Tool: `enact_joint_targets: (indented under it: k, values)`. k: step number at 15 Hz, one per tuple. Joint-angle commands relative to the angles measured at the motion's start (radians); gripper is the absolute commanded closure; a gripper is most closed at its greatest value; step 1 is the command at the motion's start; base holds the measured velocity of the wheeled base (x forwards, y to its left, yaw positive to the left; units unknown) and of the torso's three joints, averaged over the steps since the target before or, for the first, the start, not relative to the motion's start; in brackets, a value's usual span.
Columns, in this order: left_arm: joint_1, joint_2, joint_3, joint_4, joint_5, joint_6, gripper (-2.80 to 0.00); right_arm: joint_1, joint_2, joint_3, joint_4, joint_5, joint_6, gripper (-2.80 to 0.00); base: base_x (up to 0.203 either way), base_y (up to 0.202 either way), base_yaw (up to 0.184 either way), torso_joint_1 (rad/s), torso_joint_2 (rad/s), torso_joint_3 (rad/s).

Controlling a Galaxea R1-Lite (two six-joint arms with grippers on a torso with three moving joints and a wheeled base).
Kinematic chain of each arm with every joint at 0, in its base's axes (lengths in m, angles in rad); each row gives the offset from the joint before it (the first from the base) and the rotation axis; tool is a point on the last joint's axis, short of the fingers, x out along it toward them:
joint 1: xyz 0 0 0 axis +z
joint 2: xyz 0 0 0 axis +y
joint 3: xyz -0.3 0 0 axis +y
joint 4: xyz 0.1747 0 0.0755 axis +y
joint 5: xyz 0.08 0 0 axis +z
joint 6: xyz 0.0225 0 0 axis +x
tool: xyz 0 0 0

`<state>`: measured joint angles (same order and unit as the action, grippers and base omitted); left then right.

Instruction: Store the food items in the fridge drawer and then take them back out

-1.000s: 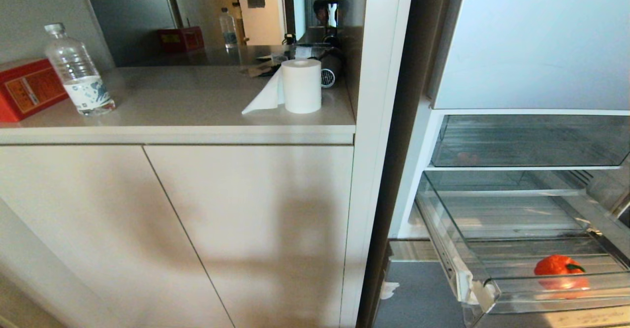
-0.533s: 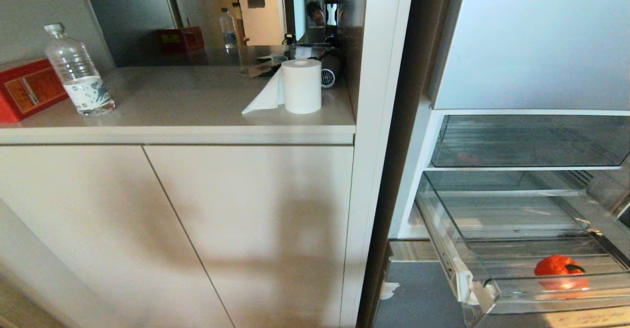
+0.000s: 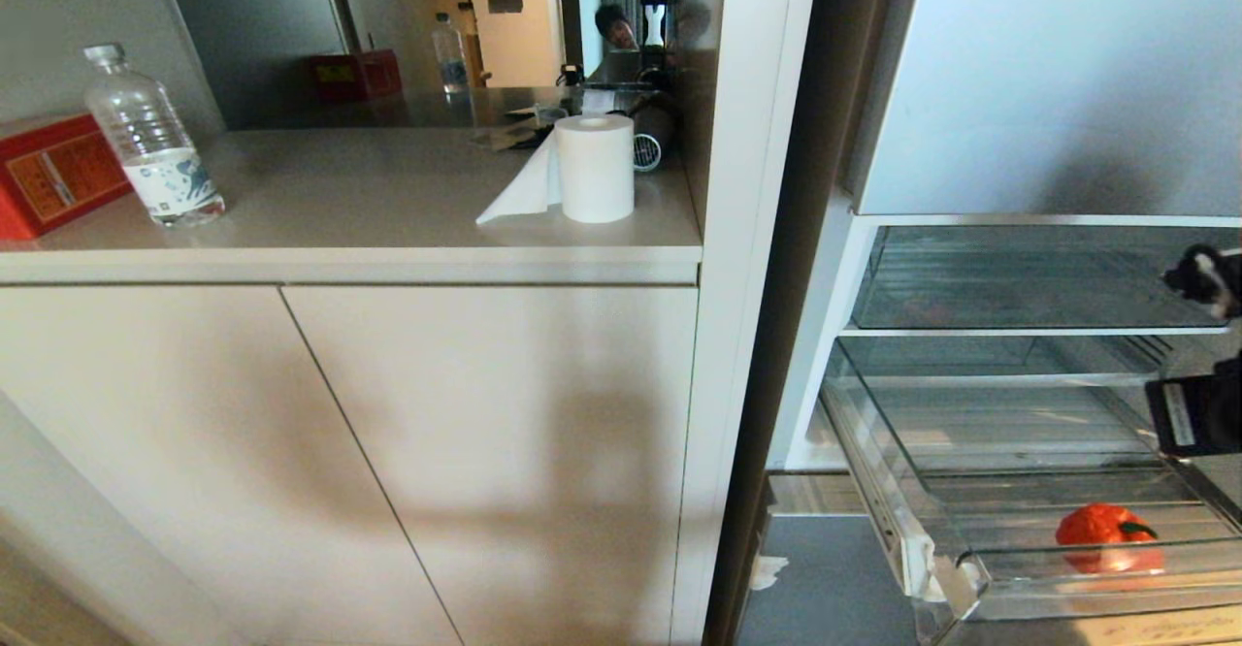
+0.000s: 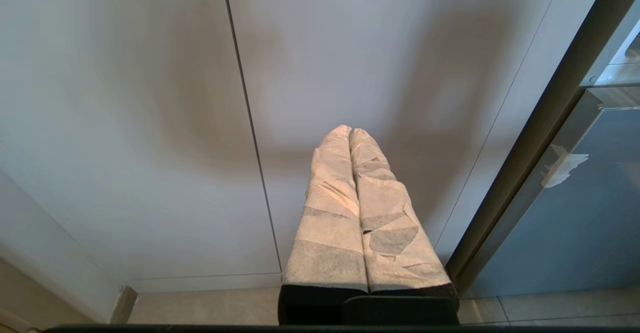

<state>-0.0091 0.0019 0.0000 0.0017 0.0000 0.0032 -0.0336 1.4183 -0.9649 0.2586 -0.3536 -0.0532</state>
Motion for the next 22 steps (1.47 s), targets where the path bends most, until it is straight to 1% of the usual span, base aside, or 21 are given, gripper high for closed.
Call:
enact_joint_targets:
  k: [1,5,6,10,11,13,14,16,19,22]
  values:
    - [0.0,0.001,0.0,0.0,0.0,0.0,0.0,-0.007,0.191,-0.033,0.014,-0.024,0.001,0.0,0.0,0.0,0.0,0.0,0.0,0.0]
    - [0.0,0.001,0.0,0.0,0.0,0.0,0.0,-0.037,0.25,0.0,0.014,-0.027,0.0,0.0,0.0,0.0,0.0,0.0,0.0,0.0]
    - [0.0,0.001,0.0,0.0,0.0,0.0,0.0,-0.037,0.267,0.007,0.014,-0.027,0.002,-2.8,0.0,0.0,0.0,0.0,0.0,0.0]
    - [0.0,0.001,0.0,0.0,0.0,0.0,0.0,-0.036,0.299,-0.001,0.023,-0.034,-0.009,-2.8,0.0,0.0,0.0,0.0,0.0,0.0]
    - [0.0,0.001,0.0,0.0,0.0,0.0,0.0,-0.035,0.304,-0.013,0.059,-0.034,-0.008,-2.8,0.0,0.0,0.0,0.0,0.0,0.0]
    - [0.0,0.001,0.0,0.0,0.0,0.0,0.0,-0.035,0.313,-0.074,0.196,-0.033,0.001,-2.8,0.0,0.0,0.0,0.0,0.0,0.0]
    - [0.0,0.001,0.0,0.0,0.0,0.0,0.0,-0.035,0.323,-0.087,0.223,-0.029,0.012,-2.8,0.0,0.0,0.0,0.0,0.0,0.0]
    - [0.0,0.001,0.0,0.0,0.0,0.0,0.0,-0.035,0.335,-0.081,0.227,-0.023,0.015,-2.8,0.0,0.0,0.0,0.0,0.0,0.0]
    - [0.0,0.001,0.0,0.0,0.0,0.0,0.0,-0.035,0.363,-0.08,0.28,-0.013,0.015,-2.8,0.0,0.0,0.0,0.0,0.0,0.0]
    - [0.0,0.001,0.0,0.0,0.0,0.0,0.0,-0.035,0.413,-0.074,0.283,-0.007,0.021,-2.8,0.0,0.0,0.0,0.0,0.0,0.0]
